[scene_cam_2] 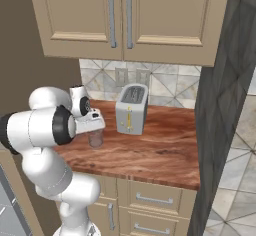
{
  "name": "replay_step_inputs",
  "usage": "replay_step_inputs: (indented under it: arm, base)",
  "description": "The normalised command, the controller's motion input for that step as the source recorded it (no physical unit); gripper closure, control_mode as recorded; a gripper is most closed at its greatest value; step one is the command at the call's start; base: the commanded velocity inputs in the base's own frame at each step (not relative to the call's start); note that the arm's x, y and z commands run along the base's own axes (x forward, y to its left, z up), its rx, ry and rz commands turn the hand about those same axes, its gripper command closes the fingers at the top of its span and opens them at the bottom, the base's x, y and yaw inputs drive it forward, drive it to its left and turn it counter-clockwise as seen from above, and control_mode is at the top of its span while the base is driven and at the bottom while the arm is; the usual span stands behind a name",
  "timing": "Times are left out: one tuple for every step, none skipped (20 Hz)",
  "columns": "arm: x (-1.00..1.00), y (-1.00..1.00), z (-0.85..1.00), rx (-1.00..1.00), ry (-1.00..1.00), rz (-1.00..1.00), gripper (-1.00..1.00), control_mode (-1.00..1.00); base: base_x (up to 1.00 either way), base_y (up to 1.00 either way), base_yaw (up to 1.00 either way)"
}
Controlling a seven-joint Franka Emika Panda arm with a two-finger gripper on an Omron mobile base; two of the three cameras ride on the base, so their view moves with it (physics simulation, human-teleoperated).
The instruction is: Place the microwavable item in the microwave. Then, close the microwave door and press the start button.
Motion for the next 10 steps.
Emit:
replay_step_inputs:
  arm:
    - [0.0,0.0,-0.29,0.0,0.0,0.05,-1.0,-1.0]
    - [0.0,0.0,-0.32,0.0,0.0,0.05,-1.0,-1.0]
    - [0.0,0.0,-0.31,0.0,0.0,0.05,-1.0,-1.0]
    - [0.0,0.0,-0.39,0.0,0.01,0.05,-1.0,-1.0]
    - [0.0,0.0,-0.38,0.0,0.01,0.05,1.0,-1.0]
    - [0.0,0.0,-0.41,0.0,0.02,0.05,1.0,-1.0]
    - [-0.06,0.0,-0.36,0.0,0.01,0.04,1.0,-1.0]
    - [-0.06,0.0,-0.32,0.0,0.0,0.02,1.0,-1.0]
    - [-0.06,0.0,-0.14,0.0,0.0,0.03,1.0,-1.0]
    - [-0.04,0.0,-0.12,0.0,0.0,0.03,1.0,-1.0]
  base:
    - [0.0,0.0,0.0]
    - [0.0,0.0,0.0]
    - [0.0,0.0,0.0]
    - [0.0,0.0,0.0]
    - [0.0,0.0,0.0]
    - [0.0,0.0,0.0]
    - [0.0,0.0,0.0]
    - [0.0,0.0,0.0]
    - [0.0,0.0,0.0]
    - [0.0,0.0,0.0]
